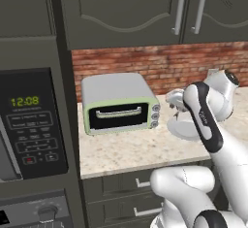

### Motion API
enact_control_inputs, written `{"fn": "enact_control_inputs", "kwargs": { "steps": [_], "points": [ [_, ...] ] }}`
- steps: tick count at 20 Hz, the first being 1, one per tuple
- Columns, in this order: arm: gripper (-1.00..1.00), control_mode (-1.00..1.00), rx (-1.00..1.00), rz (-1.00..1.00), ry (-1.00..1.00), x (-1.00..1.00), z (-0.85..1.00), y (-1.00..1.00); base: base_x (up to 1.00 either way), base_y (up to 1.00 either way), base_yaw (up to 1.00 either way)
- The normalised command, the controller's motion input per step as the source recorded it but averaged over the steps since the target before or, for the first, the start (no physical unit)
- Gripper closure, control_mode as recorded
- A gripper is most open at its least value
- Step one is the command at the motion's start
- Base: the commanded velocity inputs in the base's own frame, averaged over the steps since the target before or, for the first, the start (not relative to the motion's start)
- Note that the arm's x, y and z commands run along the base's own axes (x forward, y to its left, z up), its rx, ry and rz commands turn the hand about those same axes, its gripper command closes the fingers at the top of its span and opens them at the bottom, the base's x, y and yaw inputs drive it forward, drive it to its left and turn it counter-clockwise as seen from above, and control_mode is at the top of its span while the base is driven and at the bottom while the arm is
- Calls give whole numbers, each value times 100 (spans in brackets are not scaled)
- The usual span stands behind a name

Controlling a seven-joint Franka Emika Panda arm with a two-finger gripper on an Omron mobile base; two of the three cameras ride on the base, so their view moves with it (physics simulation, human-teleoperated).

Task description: Place the fish on the rack of the oven, and slide the rack back inside. Close the oven door.

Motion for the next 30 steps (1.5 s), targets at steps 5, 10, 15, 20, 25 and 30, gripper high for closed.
{"fn": "enact_control_inputs", "kwargs": {
  "steps": [5, 10, 15, 20, 25, 30],
  "points": [
    [100, -100, -27, 26, 18, -11, -2, 46, 0, 0, 0],
    [100, 100, -9, 9, 4, -11, -3, 4, -27, 1, 14],
    [100, 100, 0, 0, 0, 0, 0, 0, -74, 0, 31],
    [100, 100, 0, 0, 0, 0, 0, 0, -42, 5, 65],
    [100, 100, 0, 0, 0, 0, 0, 0, -1, 9, 81],
    [100, 100, 0, 0, 0, 0, 0, 0, 0, 0, 69]
  ]
}}
